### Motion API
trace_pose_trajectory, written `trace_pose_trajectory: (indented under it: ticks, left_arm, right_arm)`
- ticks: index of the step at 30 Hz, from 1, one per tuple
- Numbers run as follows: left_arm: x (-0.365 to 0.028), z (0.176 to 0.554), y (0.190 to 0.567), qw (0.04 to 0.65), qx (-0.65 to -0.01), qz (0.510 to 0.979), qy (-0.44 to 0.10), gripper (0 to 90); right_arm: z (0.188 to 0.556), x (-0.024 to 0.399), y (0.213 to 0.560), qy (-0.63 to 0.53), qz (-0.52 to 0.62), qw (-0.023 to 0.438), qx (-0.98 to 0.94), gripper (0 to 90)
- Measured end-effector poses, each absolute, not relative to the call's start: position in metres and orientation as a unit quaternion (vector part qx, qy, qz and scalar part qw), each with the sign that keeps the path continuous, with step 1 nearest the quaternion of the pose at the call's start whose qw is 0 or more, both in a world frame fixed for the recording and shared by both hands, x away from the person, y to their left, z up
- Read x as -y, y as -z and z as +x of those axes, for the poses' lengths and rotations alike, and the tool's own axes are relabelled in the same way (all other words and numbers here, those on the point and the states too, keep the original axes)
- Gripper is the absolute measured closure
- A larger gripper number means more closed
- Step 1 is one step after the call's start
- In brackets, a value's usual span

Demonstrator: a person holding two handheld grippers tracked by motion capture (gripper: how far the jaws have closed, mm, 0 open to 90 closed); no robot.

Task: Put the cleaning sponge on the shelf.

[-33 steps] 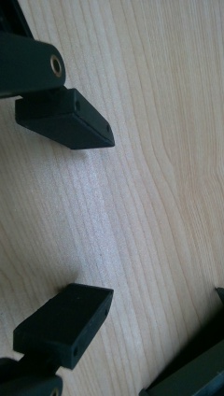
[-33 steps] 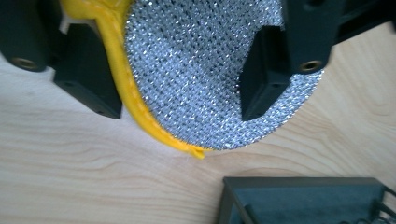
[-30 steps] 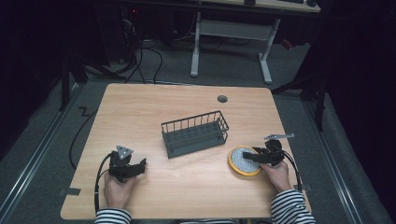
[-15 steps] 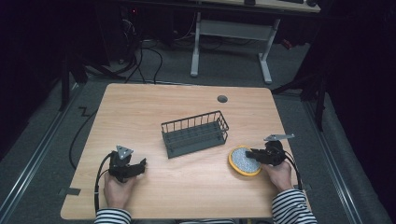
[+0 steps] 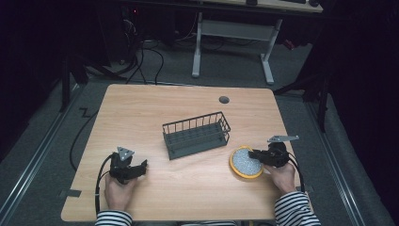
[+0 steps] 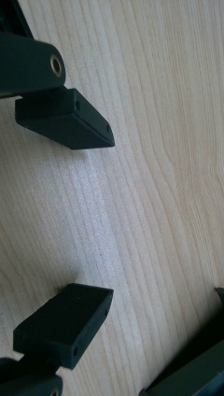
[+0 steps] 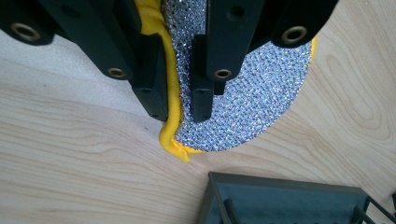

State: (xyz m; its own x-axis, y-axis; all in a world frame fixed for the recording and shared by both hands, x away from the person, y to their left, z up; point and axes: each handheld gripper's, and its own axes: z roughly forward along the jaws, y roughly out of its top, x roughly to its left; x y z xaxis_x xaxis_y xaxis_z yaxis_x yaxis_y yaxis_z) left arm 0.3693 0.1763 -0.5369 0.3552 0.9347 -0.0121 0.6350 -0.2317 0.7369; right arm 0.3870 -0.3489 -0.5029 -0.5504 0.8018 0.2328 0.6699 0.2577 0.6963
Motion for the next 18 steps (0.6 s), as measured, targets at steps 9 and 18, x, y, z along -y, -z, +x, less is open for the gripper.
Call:
trace_pose_trajectory:
  ticks: [9,18]
  left_arm:
    - [-0.176,0.369,0.537,0.335,-0.522,0.752,-0.224,23.1]
    - [-0.176,0.369,0.537,0.336,-0.521,0.752,-0.224,23.5]
  right_arm:
    - [0.385,0.349,0.483,-0.401,0.456,0.101,-0.788,79.2]
    - [0.387,0.348,0.468,-0.422,0.45,0.105,-0.78,79.0]
